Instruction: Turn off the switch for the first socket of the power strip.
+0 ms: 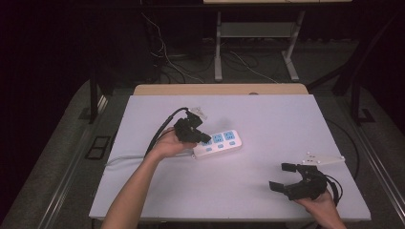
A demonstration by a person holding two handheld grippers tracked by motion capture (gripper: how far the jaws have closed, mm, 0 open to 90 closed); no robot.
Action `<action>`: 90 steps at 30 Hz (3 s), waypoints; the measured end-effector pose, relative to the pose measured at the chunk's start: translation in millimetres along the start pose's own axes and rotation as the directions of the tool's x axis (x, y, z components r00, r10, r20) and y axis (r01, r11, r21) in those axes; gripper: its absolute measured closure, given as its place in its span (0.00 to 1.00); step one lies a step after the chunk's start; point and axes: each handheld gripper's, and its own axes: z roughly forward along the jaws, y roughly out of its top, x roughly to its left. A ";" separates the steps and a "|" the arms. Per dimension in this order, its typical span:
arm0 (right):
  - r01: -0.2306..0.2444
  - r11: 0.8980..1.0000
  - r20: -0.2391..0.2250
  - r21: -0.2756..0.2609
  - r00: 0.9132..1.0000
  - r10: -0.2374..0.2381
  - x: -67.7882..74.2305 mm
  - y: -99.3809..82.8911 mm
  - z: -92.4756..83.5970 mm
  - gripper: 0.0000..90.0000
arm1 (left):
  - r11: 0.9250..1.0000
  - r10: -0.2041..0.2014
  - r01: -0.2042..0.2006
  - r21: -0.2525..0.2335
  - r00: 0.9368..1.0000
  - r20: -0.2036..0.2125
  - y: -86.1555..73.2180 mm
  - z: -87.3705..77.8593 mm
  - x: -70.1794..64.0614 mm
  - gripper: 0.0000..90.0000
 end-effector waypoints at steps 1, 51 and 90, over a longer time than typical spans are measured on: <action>0.001 1.000 -0.001 0.000 1.000 -0.001 -0.1 0.0 0.0 0.01 | 1.000 0.002 -0.002 0.005 1.000 0.001 0.0 1.2 0.1 0.99; -0.004 1.000 -0.003 0.004 1.000 0.004 -1.7 -0.3 -1.0 0.01 | 0.996 0.014 -0.018 0.084 0.999 0.048 -5.3 26.4 3.1 0.99; -0.009 1.000 -0.004 -0.019 1.000 0.008 -2.9 0.0 -5.0 0.01 | 0.998 -0.055 0.054 0.025 0.997 0.057 -11.5 21.2 10.4 0.99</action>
